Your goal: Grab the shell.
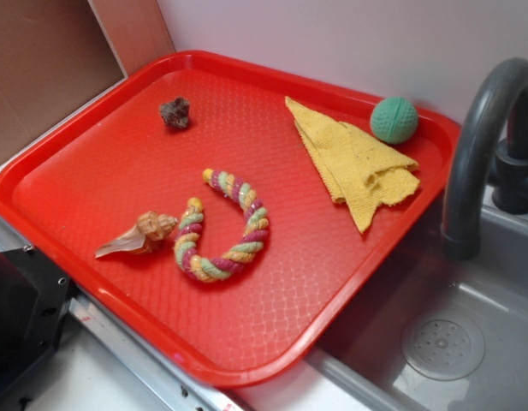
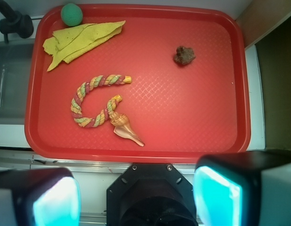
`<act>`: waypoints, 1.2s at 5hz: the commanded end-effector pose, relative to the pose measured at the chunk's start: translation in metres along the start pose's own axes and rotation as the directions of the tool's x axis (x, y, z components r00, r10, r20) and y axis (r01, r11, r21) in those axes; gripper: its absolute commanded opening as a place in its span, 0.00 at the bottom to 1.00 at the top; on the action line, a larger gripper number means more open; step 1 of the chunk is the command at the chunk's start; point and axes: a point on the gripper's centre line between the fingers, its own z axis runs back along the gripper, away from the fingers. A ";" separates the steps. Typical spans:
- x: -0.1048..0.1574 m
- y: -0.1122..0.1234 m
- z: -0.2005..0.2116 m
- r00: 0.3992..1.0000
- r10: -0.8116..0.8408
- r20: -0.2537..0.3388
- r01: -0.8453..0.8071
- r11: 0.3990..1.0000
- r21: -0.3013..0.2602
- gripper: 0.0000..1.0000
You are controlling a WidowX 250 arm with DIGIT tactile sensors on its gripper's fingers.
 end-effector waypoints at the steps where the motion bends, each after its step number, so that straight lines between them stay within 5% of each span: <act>1: 0.000 0.000 0.000 1.000 0.000 0.000 0.000 1.000 0.000 1.00; 3: 0.026 -0.015 -0.034 0.954 -0.301 0.016 0.301 0.954 -0.001 1.00; 6: 0.041 -0.041 -0.095 0.904 -0.417 -0.095 0.421 0.907 0.023 1.00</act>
